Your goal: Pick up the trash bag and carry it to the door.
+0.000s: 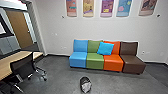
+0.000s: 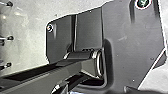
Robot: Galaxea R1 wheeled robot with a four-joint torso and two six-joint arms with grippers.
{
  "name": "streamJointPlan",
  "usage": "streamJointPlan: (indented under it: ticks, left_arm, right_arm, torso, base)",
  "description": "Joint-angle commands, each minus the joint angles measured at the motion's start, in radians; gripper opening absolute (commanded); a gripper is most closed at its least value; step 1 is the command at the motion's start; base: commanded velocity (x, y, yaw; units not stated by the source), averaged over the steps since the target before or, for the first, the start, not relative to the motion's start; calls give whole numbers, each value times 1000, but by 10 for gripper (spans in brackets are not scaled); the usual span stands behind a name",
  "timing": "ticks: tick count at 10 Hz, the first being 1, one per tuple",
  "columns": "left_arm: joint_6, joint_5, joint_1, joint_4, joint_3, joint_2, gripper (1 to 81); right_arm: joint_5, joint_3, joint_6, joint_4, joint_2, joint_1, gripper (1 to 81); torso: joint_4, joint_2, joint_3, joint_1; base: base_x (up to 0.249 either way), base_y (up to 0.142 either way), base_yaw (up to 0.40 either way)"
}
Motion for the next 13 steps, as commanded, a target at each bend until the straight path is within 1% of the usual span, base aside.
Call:
streamJointPlan:
  ticks: [1,8,12,13]
  left_arm:
    - [-1,53,-46,6,5,-7,811]
    - [-2,53,-46,3,4,-7,811]
    - [-2,50,-46,1,4,-7,811]
    - [-2,35,-46,3,4,-8,811]
  right_arm:
    - [-63,11,-1,7,-10,46,811]
    - [-62,1,-1,16,-6,46,811]
    - [-68,1,-9,7,-2,47,811]
    - [-68,1,-9,8,-2,49,811]
  torso:
    - [0,0,0,1]
    - [0,0,0,1]
    - [0,0,0,1]
    - [0,0,0,1]
  base:
    - [148,0,0]
    - [149,0,0]
    - [149,0,0]
    - [149,0,0]
